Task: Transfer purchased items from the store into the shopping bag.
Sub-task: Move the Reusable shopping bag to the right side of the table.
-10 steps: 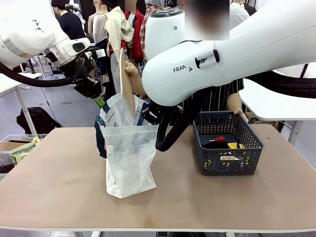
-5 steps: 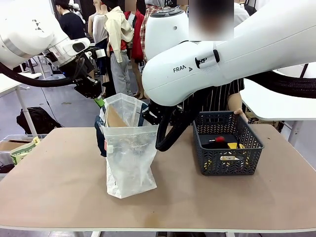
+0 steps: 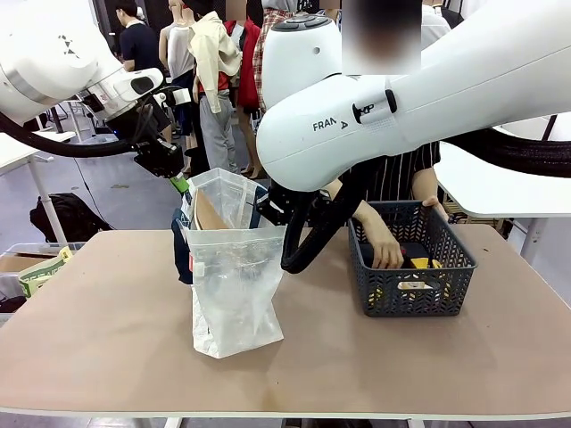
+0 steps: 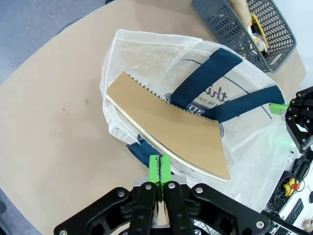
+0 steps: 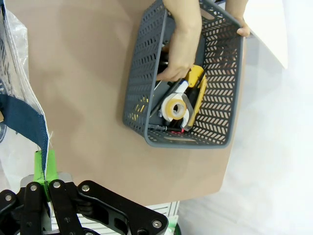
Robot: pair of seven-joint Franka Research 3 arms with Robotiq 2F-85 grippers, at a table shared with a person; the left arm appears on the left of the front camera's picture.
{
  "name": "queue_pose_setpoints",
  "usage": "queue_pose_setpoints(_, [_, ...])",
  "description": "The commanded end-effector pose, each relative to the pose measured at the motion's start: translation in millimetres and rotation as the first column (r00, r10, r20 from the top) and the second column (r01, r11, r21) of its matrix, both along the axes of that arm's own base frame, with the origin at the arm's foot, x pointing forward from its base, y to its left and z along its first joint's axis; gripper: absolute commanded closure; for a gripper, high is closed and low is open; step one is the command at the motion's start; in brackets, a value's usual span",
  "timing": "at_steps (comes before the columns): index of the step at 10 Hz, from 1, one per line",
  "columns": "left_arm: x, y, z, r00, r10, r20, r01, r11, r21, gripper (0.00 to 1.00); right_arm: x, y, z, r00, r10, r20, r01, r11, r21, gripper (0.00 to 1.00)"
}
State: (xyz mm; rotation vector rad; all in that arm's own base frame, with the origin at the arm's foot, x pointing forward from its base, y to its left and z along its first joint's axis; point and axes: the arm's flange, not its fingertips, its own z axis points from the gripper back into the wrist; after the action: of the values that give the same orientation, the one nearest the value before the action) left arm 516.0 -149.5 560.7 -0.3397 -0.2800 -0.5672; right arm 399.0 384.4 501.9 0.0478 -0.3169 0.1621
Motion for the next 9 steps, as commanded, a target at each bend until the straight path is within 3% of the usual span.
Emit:
queue_pose_setpoints(1, [-0.6, 1.0, 2.0, 1.0, -0.001, 0.004, 0.001, 1.0, -0.004, 1.0, -3.2, -2.8, -0.7, 1.0, -0.002, 0.003, 0.002, 1.0, -0.006, 1.0])
queue_pose_setpoints(9, [-0.6, 1.0, 2.0, 1.0, -0.001, 0.004, 0.001, 1.0, -0.004, 1.0, -3.2, -2.8, -0.7, 1.0, -0.002, 0.003, 0.002, 1.0, -0.006, 1.0])
